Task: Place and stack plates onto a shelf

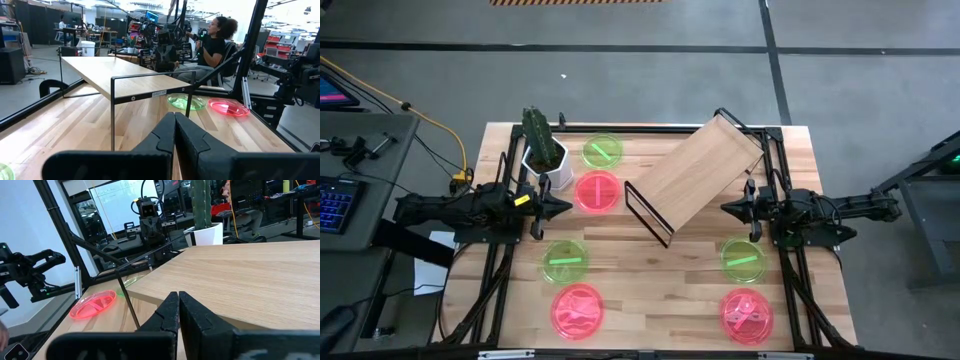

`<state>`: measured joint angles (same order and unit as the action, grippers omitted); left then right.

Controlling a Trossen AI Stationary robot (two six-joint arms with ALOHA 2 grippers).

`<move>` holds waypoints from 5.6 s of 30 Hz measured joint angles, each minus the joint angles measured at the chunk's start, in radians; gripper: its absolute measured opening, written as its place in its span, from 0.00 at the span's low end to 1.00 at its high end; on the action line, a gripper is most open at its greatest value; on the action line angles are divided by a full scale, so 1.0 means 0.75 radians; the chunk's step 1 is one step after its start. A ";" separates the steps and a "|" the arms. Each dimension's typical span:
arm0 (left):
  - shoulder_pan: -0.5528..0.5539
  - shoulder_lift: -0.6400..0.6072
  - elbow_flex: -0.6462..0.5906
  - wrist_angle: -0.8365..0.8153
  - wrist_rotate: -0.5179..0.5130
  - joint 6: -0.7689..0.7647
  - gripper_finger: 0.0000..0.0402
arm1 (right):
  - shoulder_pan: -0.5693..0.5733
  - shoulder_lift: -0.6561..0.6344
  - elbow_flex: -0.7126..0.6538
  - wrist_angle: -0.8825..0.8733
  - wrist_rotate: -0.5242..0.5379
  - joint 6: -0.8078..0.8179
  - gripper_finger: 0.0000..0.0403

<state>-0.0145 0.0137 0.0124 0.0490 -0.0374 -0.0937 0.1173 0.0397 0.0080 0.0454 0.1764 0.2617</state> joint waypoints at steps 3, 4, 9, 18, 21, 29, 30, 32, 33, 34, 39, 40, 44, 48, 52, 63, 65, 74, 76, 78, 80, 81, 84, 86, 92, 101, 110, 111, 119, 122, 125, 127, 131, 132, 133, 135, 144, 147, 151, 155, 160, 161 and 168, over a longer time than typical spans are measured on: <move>0.000 0.000 0.000 0.000 0.000 0.000 0.00 | 0.000 0.000 0.000 0.000 0.000 0.000 0.00; 0.000 0.000 0.000 0.000 0.000 0.000 0.00 | 0.000 0.000 0.000 0.000 0.000 0.000 0.00; 0.000 0.000 0.001 0.000 0.000 0.000 0.00 | 0.000 0.000 0.000 0.000 0.000 0.000 0.00; 0.000 0.000 0.001 0.000 0.000 0.000 0.00 | 0.000 0.000 0.000 0.000 0.000 0.000 0.00; 0.000 0.000 0.000 0.000 0.000 0.000 0.00 | 0.000 0.000 0.000 0.000 0.000 0.000 0.00; 0.000 0.000 0.000 0.000 0.000 0.000 0.00 | 0.000 0.000 0.000 0.000 0.000 0.000 0.00; 0.000 0.000 0.001 0.000 0.000 0.000 0.00 | 0.000 0.000 0.000 0.000 0.000 0.000 0.00; 0.000 0.000 0.000 0.000 0.000 0.000 0.00 | 0.000 0.000 0.000 0.000 0.000 0.000 0.00; 0.000 0.000 0.001 0.000 0.000 0.000 0.00 | 0.000 0.000 0.000 0.000 0.000 0.000 0.00; 0.000 0.000 0.001 0.000 0.000 0.000 0.00 | 0.000 0.000 0.000 0.000 0.000 0.000 0.00; 0.000 0.000 0.001 0.000 0.000 0.000 0.00 | 0.000 0.000 0.000 0.000 0.000 0.000 0.00; 0.000 0.000 0.000 0.000 0.000 0.000 0.00 | 0.000 0.000 0.000 0.000 0.000 0.000 0.00; 0.000 0.000 0.001 0.000 0.000 0.000 0.00 | 0.000 0.000 0.000 0.000 0.000 0.000 0.00; 0.000 0.000 0.000 0.000 0.000 0.000 0.00 | 0.000 0.000 0.000 0.000 0.000 0.000 0.00; 0.000 0.000 0.000 0.000 0.000 0.000 0.00 | 0.000 0.000 0.000 0.031 0.045 -0.043 0.00; 0.000 0.000 0.000 0.000 0.000 0.000 0.00 | 0.025 0.159 0.001 0.648 -0.175 0.156 0.00; 0.000 0.000 0.000 0.000 0.000 0.000 0.00 | 0.049 0.232 0.024 0.680 -0.203 0.164 0.00; 0.000 0.000 0.001 0.000 0.000 0.000 0.00 | 0.165 0.574 0.346 0.296 -0.241 0.211 0.00; 0.000 0.000 0.000 0.000 0.000 0.000 0.00 | 0.179 0.636 0.452 0.033 -0.247 0.348 0.00; 0.000 0.000 0.000 0.000 0.000 0.000 0.00 | 0.194 0.701 0.550 -0.193 -0.249 0.532 0.00; 0.000 0.000 0.001 0.000 0.000 0.000 0.00 | 0.222 0.764 0.619 -0.349 -0.267 0.702 0.00; 0.000 0.000 0.000 0.000 0.000 0.000 0.00 | 0.242 0.795 0.647 -0.403 -0.289 0.793 0.00; 0.000 0.000 0.000 0.000 0.000 0.000 0.00 | 0.335 0.891 0.679 -0.498 -0.331 1.141 0.00; 0.000 0.000 0.000 0.000 0.000 0.000 0.00 | 0.432 0.963 0.679 -0.535 -0.318 1.351 0.00; 0.000 0.000 0.000 0.000 0.000 0.000 0.00 | 0.735 1.212 0.679 -0.699 -0.281 1.899 0.00; 0.000 0.000 0.000 0.000 0.000 0.000 0.00 | 1.042 1.431 0.680 -0.898 -0.331 2.522 0.00; 0.000 0.000 0.001 0.000 0.000 0.000 0.00 | 1.081 1.467 0.681 -1.110 -0.121 2.646 0.00; 0.000 0.000 0.000 0.000 0.000 0.000 0.00 | 1.072 1.467 0.681 -1.154 -0.092 2.647 0.00; 0.000 0.000 0.000 0.000 0.000 0.000 0.00 | 0.977 1.467 0.681 -1.223 -0.049 2.566 0.00; 0.000 0.000 0.001 0.000 0.000 0.000 0.00 | 0.959 1.468 0.681 -1.222 -0.049 2.548 0.00; 0.000 0.000 0.001 0.000 0.000 0.000 0.00 | 0.943 1.505 0.681 -1.221 -0.050 2.538 0.00; 0.000 0.000 0.000 0.000 0.000 0.000 0.00 | 0.933 1.556 0.681 -1.209 -0.067 2.537 0.00; 0.000 0.000 0.000 0.000 0.000 0.000 0.00 | 0.917 1.657 0.686 -1.141 -0.124 2.474 0.00; 0.000 0.000 0.001 0.000 0.000 0.000 0.00 | 0.914 1.676 0.689 -1.129 -0.120 2.466 0.00; 0.000 0.000 0.001 0.000 0.000 0.000 0.00 | 0.912 1.690 0.689 -1.110 -0.104 2.461 0.00; 0.000 0.000 0.001 0.000 0.000 0.000 0.00 | 0.904 1.710 0.689 -1.036 -0.034 2.445 0.00; 0.000 0.000 0.001 0.000 0.000 0.000 0.00 | 0.854 1.718 0.696 -0.937 0.143 2.274 0.00; 0.000 0.000 0.001 0.000 0.000 0.000 0.00 | 0.853 1.701 0.773 -1.032 0.290 2.180 0.00; 0.000 0.000 0.000 -0.001 0.000 0.000 0.00 | 0.853 1.690 0.925 -1.302 0.405 2.064 0.00; 0.000 0.000 0.001 -0.004 0.000 0.000 0.00 | 0.853 1.689 0.989 -1.413 0.404 2.058 0.00; 0.000 0.000 0.001 -0.002 0.000 0.000 0.00 | 0.853 1.691 0.970 -1.420 0.368 2.049 0.00; 0.000 0.000 0.001 -0.002 0.000 0.000 0.00 | 0.854 1.691 0.955 -1.426 0.365 2.081 0.01; 0.000 0.000 0.001 -0.002 0.000 0.000 0.00 | 0.915 1.691 0.801 -1.418 0.287 2.337 0.17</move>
<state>-0.0145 0.0137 0.0128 0.0479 -0.0376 -0.0937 0.8038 1.3083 0.6091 -1.0182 0.3916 2.0144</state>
